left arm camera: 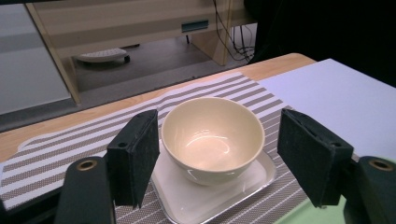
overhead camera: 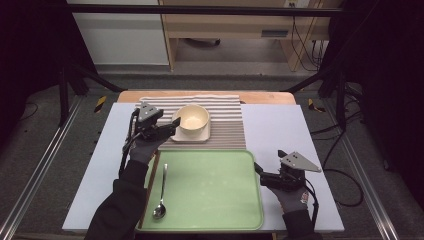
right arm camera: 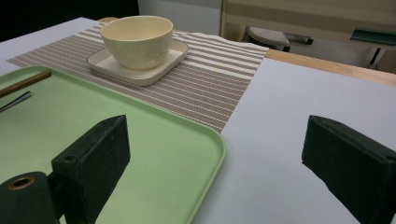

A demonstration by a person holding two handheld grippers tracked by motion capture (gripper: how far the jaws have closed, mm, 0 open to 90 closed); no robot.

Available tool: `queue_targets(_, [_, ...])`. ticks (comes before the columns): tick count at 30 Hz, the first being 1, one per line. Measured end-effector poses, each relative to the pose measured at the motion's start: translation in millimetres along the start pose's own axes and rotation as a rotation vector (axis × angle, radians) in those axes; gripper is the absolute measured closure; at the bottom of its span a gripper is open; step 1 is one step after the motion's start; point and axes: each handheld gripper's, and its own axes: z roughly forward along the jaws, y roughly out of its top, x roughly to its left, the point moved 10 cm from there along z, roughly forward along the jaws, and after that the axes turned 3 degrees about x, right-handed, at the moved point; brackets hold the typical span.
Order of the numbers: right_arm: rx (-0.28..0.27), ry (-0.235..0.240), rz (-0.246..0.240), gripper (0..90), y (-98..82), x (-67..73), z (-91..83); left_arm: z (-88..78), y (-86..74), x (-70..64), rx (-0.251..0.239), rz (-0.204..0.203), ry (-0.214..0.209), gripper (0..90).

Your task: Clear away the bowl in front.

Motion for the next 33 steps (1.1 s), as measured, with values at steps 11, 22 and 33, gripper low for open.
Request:
queue_targets(11, [0.001, 0.002, -0.002, 8.0, -0.9, -0.5, 0.8, 22.3, 3.0, 12.3, 0.024, -0.014, 0.018, 29.0])
queue_targets(22, [0.0, 0.004, 0.004, 8.0, -1.0, -1.5, 0.8, 50.8, -4.7, 19.6, 0.061, -0.008, 0.038, 29.8])
queue_targets(33, [0.003, 0.005, 0.005, 7.9, -1.7, -2.0, 1.0, 71.7, -4.5, 28.5, 0.094, -0.022, 0.056, 29.9])
